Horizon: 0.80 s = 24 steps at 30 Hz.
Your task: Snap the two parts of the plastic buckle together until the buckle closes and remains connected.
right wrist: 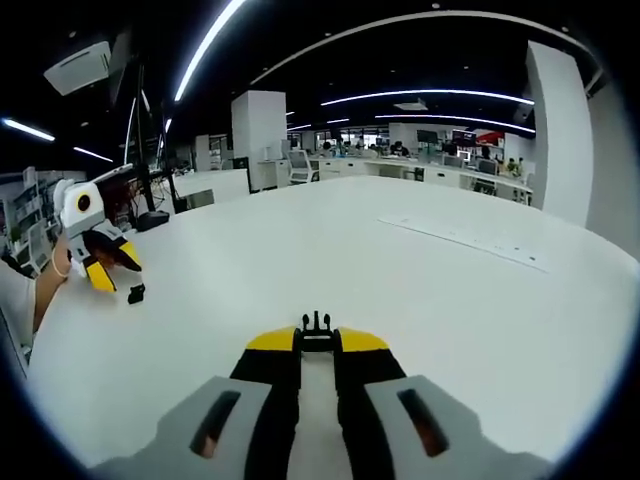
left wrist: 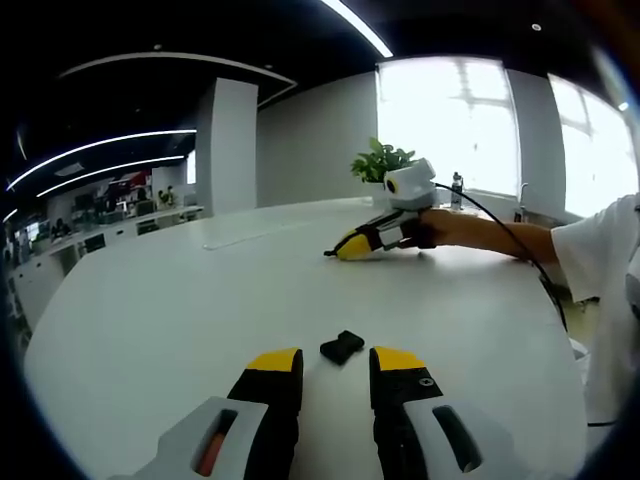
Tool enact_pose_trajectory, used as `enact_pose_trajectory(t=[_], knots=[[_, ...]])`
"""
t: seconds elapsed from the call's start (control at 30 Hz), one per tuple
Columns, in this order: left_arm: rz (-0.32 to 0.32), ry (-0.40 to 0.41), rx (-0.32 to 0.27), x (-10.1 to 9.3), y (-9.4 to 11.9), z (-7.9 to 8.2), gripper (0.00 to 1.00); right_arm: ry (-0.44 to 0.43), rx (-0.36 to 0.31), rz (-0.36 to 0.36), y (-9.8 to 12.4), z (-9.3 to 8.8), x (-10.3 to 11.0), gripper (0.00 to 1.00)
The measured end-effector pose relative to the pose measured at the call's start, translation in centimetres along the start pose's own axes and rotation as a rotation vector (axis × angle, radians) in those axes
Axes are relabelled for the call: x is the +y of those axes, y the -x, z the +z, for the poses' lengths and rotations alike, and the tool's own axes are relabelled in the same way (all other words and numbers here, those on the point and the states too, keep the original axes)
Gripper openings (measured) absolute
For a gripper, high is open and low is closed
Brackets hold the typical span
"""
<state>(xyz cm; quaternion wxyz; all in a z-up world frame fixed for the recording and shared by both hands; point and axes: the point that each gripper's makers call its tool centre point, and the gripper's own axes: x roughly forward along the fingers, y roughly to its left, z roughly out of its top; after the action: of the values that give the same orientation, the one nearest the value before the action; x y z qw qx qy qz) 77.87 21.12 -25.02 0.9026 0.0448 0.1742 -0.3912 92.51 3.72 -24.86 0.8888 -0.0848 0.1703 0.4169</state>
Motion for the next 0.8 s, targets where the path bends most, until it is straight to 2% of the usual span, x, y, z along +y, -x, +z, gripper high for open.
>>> enact_pose_trajectory(t=[0.63, 0.8], knots=[[-0.014, -0.004, 0.026, 0.4, -0.9, 0.0, 0.26, 0.014, 0.0, 0.094, 1.3, -0.1, 3.8, 0.13], [-0.04, 0.009, 0.033, 0.6, -1.2, 0.1, 0.26, 0.005, 0.002, 0.121, 1.7, -0.2, 5.1, 0.13]])
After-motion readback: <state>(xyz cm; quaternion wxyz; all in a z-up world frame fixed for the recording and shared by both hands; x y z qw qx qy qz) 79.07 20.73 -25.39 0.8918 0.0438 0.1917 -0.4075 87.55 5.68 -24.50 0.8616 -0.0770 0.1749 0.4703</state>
